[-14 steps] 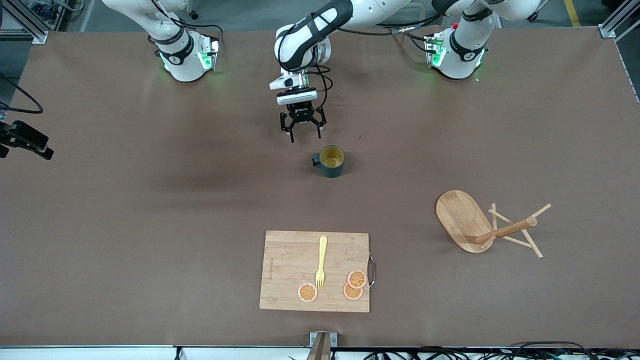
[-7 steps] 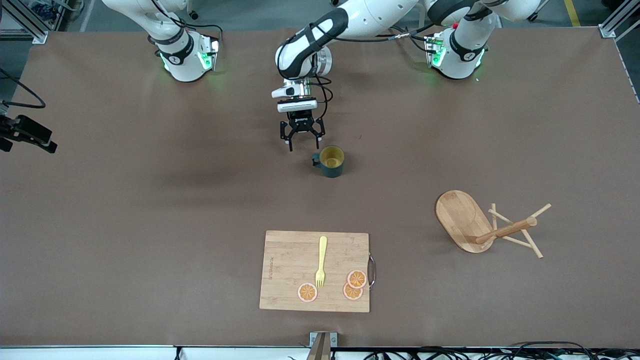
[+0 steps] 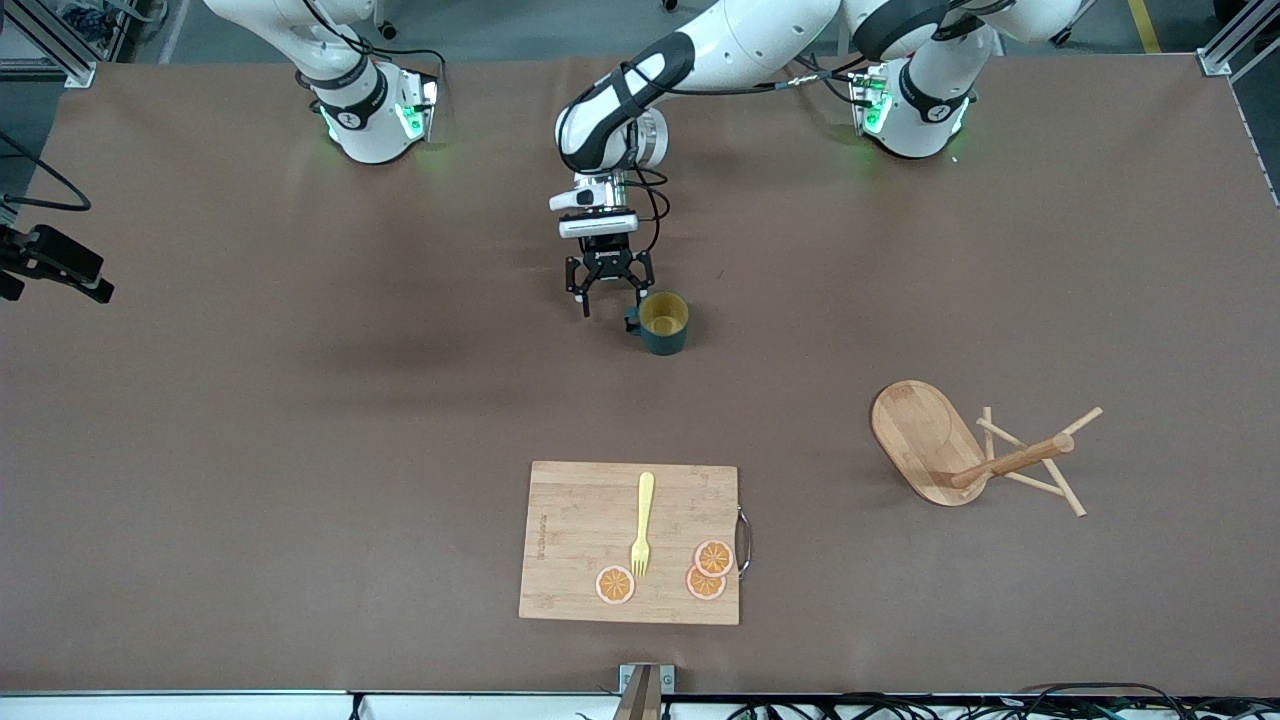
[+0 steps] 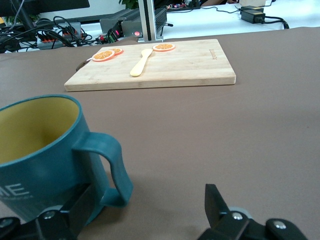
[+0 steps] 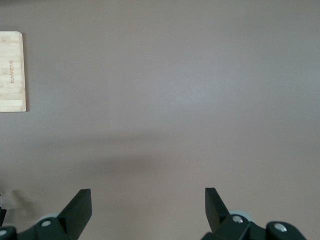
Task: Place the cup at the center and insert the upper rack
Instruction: 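Lower the left gripper and grasp the mug handle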
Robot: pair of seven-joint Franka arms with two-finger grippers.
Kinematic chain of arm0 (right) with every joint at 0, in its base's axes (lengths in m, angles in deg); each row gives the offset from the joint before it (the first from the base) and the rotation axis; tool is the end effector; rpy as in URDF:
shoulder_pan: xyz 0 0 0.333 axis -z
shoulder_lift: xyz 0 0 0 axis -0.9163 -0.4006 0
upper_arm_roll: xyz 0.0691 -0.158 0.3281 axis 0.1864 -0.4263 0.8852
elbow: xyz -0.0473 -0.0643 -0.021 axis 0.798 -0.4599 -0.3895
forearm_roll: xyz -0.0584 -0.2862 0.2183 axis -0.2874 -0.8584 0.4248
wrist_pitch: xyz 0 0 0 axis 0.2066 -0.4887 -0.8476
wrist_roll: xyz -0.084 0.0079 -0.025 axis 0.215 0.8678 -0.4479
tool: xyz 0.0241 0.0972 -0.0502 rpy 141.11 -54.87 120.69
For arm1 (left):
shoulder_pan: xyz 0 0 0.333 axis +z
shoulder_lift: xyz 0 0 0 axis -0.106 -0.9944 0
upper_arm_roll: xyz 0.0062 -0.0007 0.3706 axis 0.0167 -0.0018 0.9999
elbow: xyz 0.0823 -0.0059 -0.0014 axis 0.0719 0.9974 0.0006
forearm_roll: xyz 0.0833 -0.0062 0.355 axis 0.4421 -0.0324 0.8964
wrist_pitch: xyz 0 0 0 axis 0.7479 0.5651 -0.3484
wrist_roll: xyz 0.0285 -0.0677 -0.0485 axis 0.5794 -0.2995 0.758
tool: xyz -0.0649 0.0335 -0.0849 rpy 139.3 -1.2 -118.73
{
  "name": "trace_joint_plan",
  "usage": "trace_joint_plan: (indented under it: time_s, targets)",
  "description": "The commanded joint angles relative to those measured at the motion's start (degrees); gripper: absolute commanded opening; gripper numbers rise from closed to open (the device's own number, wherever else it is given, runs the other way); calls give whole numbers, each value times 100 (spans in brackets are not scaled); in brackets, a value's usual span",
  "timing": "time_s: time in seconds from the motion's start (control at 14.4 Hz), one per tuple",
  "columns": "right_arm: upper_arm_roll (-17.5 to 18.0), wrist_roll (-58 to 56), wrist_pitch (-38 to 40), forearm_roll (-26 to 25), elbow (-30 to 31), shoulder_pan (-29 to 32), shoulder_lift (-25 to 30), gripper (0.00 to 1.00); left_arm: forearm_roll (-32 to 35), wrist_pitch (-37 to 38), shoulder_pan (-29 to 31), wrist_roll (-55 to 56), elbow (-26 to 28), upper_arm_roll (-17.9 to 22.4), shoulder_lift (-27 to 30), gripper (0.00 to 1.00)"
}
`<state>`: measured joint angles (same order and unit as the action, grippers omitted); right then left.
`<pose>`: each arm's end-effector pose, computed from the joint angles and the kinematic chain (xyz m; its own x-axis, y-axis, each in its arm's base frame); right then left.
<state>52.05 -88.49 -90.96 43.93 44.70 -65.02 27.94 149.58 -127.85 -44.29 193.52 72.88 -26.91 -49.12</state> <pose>0.5309 -0.0575 0.6753 0.9963 -0.0413 0.0760 -0.0418 -0.9991 0.0053 0.2861 -0.6102 0.1680 0.4901 -0.0537 0.8700 0.0244 -0.9969 -0.0752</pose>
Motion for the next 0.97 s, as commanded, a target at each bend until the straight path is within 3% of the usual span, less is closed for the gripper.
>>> trace_joint_plan:
  time_s: [0.0,0.62,0.9]
  targets:
    - [-22,61,-89,-5,162,-66,154,100,127,27,-43,59,-182,16,-89,97]
    - [-31,61,-89,-5,145,-101,146,100,469,1,-43,24,-472,139,-397,94]
    - [-31,61,-80,-5,145,-101,154,100,514,-25,-34,33,-551,139,-450,73]
